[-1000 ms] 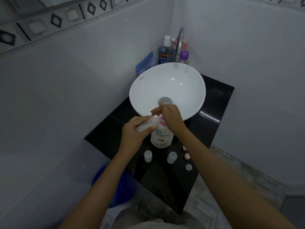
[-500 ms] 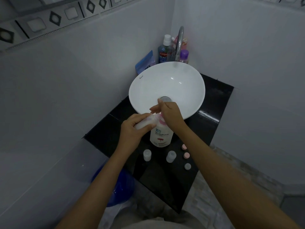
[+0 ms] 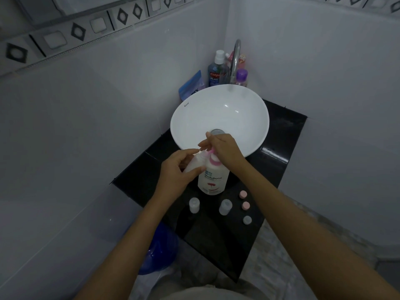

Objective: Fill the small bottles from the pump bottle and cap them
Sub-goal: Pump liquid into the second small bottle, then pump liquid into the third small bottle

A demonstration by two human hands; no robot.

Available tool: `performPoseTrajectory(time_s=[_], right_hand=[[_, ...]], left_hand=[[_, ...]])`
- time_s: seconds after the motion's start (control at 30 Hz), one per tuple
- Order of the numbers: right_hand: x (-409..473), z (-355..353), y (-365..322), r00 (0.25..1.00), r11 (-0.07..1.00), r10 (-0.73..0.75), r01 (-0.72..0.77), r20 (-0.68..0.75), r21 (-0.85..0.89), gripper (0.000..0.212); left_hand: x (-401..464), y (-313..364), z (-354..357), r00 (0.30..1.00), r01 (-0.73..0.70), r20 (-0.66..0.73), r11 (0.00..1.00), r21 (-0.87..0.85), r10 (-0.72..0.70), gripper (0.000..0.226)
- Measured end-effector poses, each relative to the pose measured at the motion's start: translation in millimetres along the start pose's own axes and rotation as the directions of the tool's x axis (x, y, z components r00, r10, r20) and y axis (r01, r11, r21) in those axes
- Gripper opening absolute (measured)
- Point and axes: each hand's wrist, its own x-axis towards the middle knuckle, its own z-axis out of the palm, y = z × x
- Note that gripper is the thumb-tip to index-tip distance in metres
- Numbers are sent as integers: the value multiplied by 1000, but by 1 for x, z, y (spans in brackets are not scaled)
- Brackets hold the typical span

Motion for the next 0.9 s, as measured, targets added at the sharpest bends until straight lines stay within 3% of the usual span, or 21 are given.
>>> performPoseTrajectory(time_s=[0.13,0.3,0.4,0.6,0.7,0.8,0.9], right_hand=[[0,1,0,1000,1000,8,-8,-13,2,41],[0,1,-1,1000,1000,20,-20,-17,5,42],[0,2,-1,1000,1000,24,-24,-18,15,42],[0,3,-2,999,998,44,-43,-20,42,41],[0,3,-3,999,998,44,-43,-13,51,41],[-2,2,-4,999,997,49,-48,-7,58,41],[-3,1,-6,999,997,51,-51,-2,62,41]], left_hand=[[1,1,0,998,-59,18,997,51,58,39],[-3,-5,-8,998,-12,-67,1000,-16,11,36],[-12,-8,-12,996,-48,-72,998,33,50,34],[-44,-29,19,979,34,197,991,131,-59,37],[-49,-43,39,958,86,251,973,215,-140,48],[-48,-53,51,949,-64,311,929,365,-57,45],[-44,-59,58,920,-242,391,810,535,16,37]])
